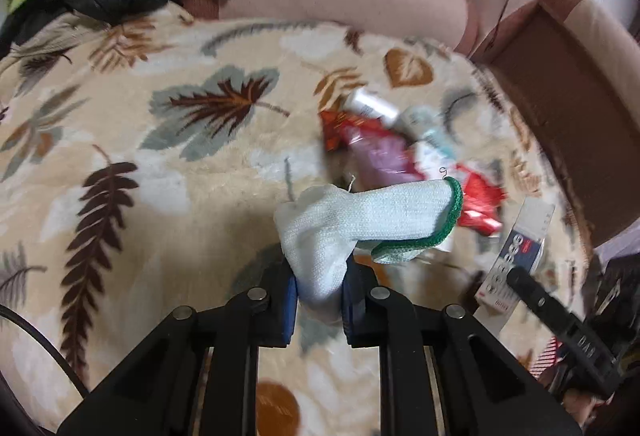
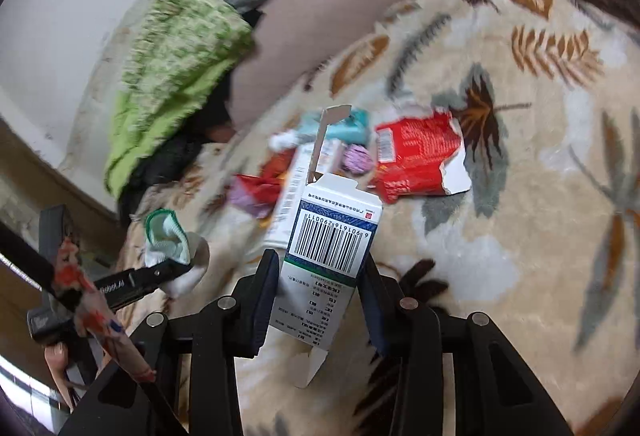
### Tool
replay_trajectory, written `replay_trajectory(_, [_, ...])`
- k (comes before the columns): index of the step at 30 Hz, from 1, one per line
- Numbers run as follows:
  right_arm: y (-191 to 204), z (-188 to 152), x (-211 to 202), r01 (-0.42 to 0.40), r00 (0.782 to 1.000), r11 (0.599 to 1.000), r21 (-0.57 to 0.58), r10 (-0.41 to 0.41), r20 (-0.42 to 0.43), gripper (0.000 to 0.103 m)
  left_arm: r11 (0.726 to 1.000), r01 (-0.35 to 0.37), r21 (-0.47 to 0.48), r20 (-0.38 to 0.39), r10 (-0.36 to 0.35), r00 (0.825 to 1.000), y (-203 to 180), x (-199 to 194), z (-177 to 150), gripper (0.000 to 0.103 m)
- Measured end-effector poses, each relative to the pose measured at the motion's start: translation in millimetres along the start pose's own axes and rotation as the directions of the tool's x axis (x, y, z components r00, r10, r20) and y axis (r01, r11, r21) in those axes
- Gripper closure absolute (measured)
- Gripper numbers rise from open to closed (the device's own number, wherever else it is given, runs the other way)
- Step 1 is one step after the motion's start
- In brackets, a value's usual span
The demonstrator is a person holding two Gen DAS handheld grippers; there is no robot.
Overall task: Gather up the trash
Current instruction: 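Grasp the white glove with the left gripper while the right gripper grasps the white medicine box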
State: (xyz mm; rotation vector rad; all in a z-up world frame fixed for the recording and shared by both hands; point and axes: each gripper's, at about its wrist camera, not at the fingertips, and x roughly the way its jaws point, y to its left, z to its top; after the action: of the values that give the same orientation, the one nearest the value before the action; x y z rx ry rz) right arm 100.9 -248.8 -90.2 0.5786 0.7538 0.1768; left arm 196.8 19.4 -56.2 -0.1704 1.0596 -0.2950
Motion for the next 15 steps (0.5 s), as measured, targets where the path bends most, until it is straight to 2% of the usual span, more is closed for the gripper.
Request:
replay_trajectory(6, [26,-18,-76,-0.065,0.993,0.996,-0.056,0.07,0.095,0.061,0.999,0.037,-0.02,0.112,-0.035,0.993,-36,-80,-31,0.086])
replay_trajectory(12, [52,-43,-160,-0.135,0.964,0.979,-0.152,0.165,0.207,0.061,0.997,0.068,-0.047,0.219,-0.057,0.974,-70,-148,-83,0.086])
replay_trajectory(15, [57,-54,-193,-0.143,0.953,0.973,-0.184,0.185,0.239,0.061,0.992,0.116,-0.052,0.247,-0.1,0.964,-83,-175,-109,0.086])
